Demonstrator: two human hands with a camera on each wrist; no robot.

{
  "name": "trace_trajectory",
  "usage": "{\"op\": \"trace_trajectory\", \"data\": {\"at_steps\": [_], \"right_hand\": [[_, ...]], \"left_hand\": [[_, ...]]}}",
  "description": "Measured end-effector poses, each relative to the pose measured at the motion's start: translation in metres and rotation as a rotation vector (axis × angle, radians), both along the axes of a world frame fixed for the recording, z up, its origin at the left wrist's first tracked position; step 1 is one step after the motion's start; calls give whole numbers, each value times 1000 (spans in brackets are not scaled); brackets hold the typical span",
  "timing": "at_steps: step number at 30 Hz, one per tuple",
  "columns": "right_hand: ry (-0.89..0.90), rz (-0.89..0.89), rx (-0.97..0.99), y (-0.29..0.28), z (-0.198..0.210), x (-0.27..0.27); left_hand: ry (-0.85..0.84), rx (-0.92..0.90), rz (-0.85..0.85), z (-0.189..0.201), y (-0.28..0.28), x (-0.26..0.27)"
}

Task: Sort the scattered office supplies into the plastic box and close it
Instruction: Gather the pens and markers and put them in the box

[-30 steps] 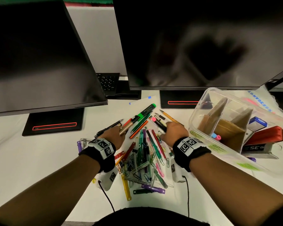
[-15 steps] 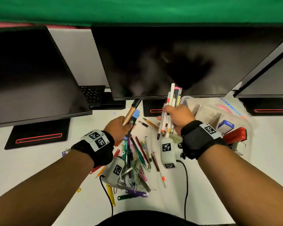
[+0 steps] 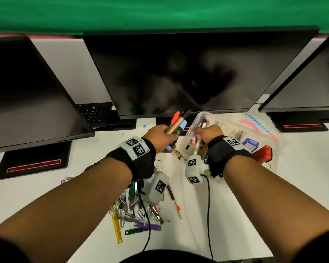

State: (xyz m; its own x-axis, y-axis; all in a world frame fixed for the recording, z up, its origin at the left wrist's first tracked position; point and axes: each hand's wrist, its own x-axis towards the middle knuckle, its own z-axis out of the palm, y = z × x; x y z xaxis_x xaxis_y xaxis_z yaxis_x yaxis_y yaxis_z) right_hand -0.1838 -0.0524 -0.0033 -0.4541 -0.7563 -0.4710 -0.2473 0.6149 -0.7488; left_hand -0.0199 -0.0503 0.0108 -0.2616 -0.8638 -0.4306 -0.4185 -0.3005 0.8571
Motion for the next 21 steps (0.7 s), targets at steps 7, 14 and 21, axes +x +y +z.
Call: {"op": "trace_trajectory", "data": {"at_steps": [7,14,21], "right_hand": [[8,81,-149,28,-3,-17],[449,368,-311,86,-15,-29],[529,453,-351,99,-24,-23]], "left_hand": [[-26,26,13,-3,-5,-23],[-126,-65,-154,-3,0,-62],[-211,-208,-269,-15,1,-47]]}}
